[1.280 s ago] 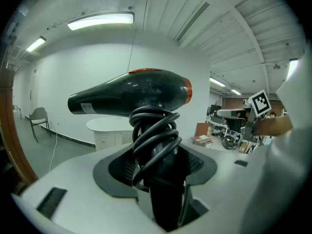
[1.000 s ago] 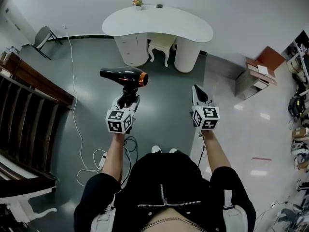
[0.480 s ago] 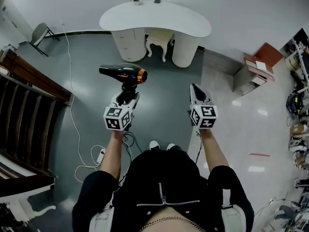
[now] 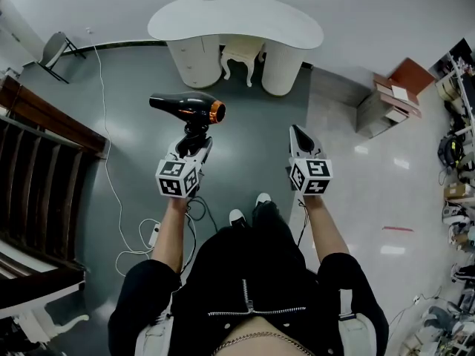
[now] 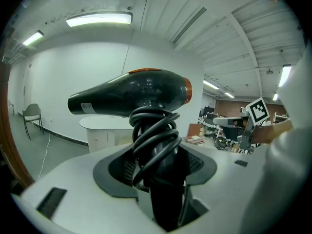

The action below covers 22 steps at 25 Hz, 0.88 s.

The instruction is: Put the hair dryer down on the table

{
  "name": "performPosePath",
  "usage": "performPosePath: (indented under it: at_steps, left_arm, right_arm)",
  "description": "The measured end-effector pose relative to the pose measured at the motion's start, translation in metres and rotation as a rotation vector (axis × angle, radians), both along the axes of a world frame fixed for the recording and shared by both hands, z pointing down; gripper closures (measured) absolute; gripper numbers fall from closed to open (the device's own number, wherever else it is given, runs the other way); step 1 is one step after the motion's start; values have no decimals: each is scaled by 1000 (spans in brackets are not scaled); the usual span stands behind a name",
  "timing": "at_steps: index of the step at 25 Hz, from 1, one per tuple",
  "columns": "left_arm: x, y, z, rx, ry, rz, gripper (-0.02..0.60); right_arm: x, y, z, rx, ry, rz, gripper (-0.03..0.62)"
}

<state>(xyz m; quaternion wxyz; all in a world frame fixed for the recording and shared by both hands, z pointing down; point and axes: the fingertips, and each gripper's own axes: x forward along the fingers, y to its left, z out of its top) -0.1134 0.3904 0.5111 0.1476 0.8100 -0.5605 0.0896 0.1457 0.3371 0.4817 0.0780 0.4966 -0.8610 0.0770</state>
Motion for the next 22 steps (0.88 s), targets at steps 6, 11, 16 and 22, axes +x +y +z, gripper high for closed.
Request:
performPosePath:
  at_steps: [6,11,16,22]
  left_arm:
    - [1,-11,2,-19,12,-2,333]
    - [0,-36,4,-24,8,-7,333]
    - [-1,-82,0,-22,5,-13,333]
    - [2,-149,-11,-16,12,-27,333]
  right_arm:
    - [3,-9,1,-16,1,3,589]
    - [2,-35,3,-20,-8,2,591]
    - [1,-85,2,-20,-10,-2,591]
    - [-1,-154,-12,-6,-15,-24,590]
